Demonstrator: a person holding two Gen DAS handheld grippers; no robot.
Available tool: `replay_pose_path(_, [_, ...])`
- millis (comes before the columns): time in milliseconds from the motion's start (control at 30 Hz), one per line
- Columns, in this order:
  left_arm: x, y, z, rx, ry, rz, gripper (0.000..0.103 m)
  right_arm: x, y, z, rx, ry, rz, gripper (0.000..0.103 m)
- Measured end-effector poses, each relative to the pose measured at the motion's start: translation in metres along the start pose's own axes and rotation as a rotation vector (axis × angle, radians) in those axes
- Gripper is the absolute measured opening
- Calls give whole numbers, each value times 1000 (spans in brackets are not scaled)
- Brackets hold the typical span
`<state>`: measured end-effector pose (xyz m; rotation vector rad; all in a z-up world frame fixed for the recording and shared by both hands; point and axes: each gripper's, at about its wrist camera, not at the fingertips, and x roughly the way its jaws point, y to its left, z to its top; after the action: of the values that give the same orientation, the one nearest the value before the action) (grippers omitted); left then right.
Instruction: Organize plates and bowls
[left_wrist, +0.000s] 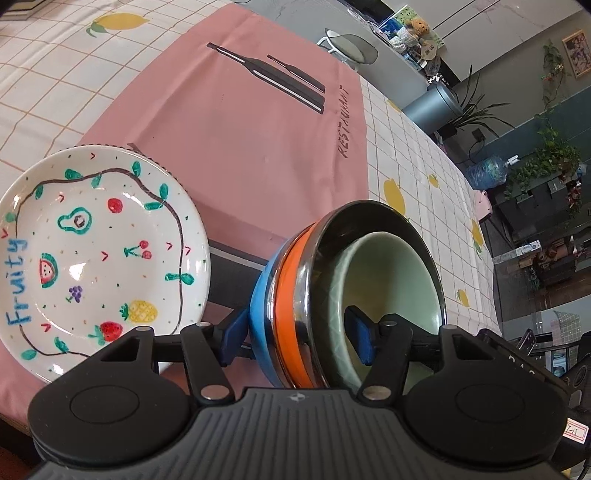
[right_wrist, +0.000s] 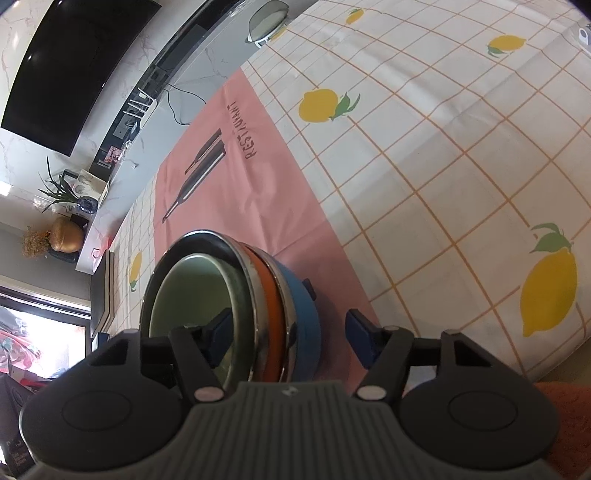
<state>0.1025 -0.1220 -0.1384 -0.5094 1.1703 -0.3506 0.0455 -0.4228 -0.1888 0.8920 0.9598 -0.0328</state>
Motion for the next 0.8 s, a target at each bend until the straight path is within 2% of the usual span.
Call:
replay_pose_path(267, [-1, 2, 1, 2, 3, 7, 57, 10, -2, 2, 29, 61, 41, 60])
replay_pose_path(533, [4, -2, 3, 18, 3, 18, 55, 19, -1, 2, 41, 110, 37, 57])
replay_pose_path(667, [6, -3, 3, 30, 3, 26, 53, 20, 1, 1, 23, 105, 13, 49])
replay_pose_path(800, [6, -4, 3, 42, 3, 23, 53, 20, 2, 1, 9, 102, 11, 48])
